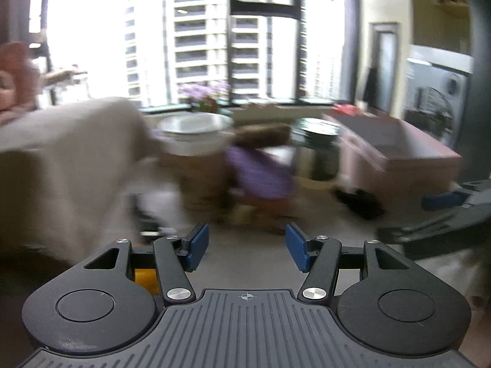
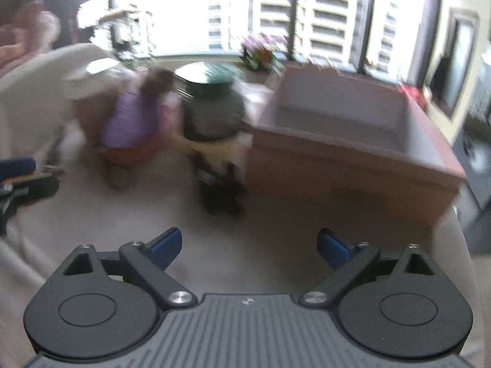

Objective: Organize soft objects
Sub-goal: 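Move the left tool to the yellow fabric flower and close on it, then put the flower in the pink box with left tool while right tool adds black clip, then grasp the metal clip card with left tool while right tool grasps the star keychain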

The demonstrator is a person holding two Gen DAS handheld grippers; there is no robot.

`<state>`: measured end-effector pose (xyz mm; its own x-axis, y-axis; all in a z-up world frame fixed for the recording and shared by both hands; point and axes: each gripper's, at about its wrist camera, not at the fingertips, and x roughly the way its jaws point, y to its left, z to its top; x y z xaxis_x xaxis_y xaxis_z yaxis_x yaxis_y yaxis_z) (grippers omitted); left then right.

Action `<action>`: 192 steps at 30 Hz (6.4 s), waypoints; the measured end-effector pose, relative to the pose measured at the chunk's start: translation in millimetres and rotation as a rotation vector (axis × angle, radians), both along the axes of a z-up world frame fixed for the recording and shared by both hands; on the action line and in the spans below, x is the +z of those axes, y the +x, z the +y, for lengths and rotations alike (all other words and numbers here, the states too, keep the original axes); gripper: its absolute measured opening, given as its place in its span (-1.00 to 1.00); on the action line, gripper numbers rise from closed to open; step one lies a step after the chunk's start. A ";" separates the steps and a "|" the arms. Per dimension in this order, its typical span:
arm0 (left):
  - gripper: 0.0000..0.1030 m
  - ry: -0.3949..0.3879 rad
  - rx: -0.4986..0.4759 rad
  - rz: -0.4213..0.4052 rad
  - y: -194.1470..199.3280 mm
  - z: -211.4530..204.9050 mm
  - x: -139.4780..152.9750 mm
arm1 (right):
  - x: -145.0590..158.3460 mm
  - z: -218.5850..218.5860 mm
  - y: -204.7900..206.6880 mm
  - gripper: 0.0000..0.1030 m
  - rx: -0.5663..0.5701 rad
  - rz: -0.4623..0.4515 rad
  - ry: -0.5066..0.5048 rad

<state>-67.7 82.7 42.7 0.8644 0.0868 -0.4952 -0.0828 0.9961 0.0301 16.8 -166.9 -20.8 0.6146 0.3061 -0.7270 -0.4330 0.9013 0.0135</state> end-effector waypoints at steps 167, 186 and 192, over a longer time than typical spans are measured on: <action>-0.51 -0.102 -0.371 0.215 70.3 74.7 -27.3 | 3.2 116.8 36.8 -0.91 0.374 0.094 0.012; -0.34 -0.016 -0.366 0.274 81.8 69.9 -35.6 | 15.1 92.7 7.3 -0.24 0.440 0.065 0.003; -0.27 -0.011 -0.417 0.309 89.7 66.6 -42.7 | 7.4 102.0 14.0 -0.24 0.447 0.090 0.017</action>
<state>22.0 149.3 0.0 0.6379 -0.2407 -0.7316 0.3325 0.9429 -0.0204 30.8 -64.9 -13.4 0.3539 0.5392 -0.7642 -0.7757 0.6257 0.0823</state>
